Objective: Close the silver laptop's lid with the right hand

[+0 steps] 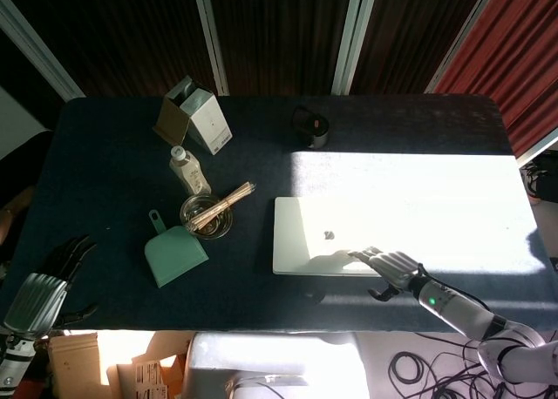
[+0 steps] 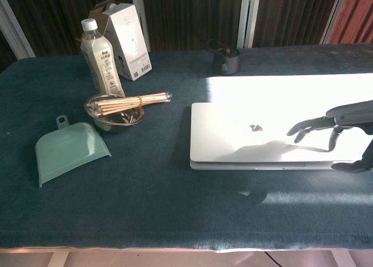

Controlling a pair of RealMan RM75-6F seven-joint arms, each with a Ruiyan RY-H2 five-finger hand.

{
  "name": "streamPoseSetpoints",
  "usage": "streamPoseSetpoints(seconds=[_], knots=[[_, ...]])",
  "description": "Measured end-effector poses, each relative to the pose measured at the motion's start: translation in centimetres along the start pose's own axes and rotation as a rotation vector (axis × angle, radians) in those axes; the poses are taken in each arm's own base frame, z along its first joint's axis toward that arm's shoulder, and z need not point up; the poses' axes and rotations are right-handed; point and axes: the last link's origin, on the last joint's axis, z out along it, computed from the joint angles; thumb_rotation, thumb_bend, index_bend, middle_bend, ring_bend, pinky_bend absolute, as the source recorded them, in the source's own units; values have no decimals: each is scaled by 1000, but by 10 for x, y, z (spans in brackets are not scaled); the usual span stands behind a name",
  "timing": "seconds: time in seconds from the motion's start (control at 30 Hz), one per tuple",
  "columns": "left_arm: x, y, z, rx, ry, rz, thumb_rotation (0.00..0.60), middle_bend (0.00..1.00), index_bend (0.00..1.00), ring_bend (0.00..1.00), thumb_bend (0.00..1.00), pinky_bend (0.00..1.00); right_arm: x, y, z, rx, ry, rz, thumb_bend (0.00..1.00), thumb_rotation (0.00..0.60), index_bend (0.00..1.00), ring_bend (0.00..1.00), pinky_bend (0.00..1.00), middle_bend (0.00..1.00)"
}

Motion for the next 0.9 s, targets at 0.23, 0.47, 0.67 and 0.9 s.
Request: streamPoseSetpoints(seconds=[0.23, 0.47, 0.67, 0.9], knots=[[0, -2, 1, 10, -9, -5, 600, 0, 0, 0, 41, 134, -18, 15, 18, -6, 28, -32, 394, 600, 0, 0, 188, 90], [2, -2, -1, 6, 3, -4, 600, 0, 0, 0, 42, 134, -28, 20, 21, -1, 25, -22, 393, 600, 0, 0, 180, 84], [3, -1, -3, 2, 10, -4, 600, 0, 0, 0, 42, 134, -22, 16, 7, 39, 100, -36, 394, 600, 0, 0, 159, 79], [3, 0, -4, -4, 15, -6, 600, 0, 0, 0, 34, 134, -8, 15, -38, 68, 310, -70, 394, 600, 0, 0, 75, 34]])
